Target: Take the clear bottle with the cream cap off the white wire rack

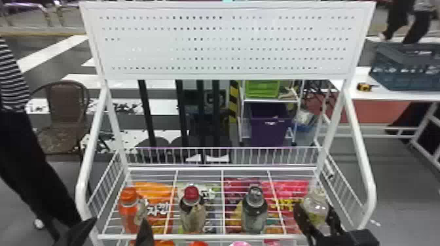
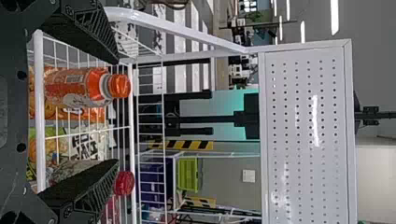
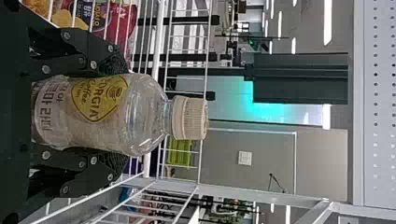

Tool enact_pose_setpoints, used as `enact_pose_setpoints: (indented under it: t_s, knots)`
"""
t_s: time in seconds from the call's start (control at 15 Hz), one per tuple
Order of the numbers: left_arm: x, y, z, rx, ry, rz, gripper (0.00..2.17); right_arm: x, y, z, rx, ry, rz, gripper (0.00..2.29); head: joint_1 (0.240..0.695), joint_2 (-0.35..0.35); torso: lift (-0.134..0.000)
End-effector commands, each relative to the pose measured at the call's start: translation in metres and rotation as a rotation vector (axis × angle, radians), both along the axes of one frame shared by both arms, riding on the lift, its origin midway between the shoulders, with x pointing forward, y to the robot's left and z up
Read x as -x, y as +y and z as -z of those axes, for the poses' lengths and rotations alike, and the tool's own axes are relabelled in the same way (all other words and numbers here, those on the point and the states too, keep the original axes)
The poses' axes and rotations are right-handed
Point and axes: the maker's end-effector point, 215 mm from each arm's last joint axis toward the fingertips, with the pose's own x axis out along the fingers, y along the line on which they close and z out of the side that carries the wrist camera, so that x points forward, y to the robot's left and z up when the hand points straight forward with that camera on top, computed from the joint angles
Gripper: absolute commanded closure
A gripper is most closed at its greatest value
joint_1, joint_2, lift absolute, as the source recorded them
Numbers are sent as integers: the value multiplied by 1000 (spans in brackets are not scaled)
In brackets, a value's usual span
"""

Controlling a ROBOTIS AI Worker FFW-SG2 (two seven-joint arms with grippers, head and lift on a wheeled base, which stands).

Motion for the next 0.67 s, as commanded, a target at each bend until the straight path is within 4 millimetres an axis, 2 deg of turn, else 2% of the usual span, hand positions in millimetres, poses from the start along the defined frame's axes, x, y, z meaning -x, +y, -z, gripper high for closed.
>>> enact_pose_setpoints:
  t_s: [0.0, 0.13, 0.4, 0.6]
  knots:
    - [0, 0, 2, -8, 3, 5, 137, 20, -1, -9, 5, 37, 1, 1767, 499, 0, 0]
    - [-3, 4, 5, -15, 3, 1, 137, 42, -2, -30, 14, 54, 1, 1767, 499, 0, 0]
    - [-9, 16, 3, -2, -4, -10, 137, 102, -3, -74, 27, 66, -8, 1764, 499, 0, 0]
    - [-13, 26, 1, 4, -9, -20, 137, 132, -7, -88, 18, 108, -2, 1764, 499, 0, 0]
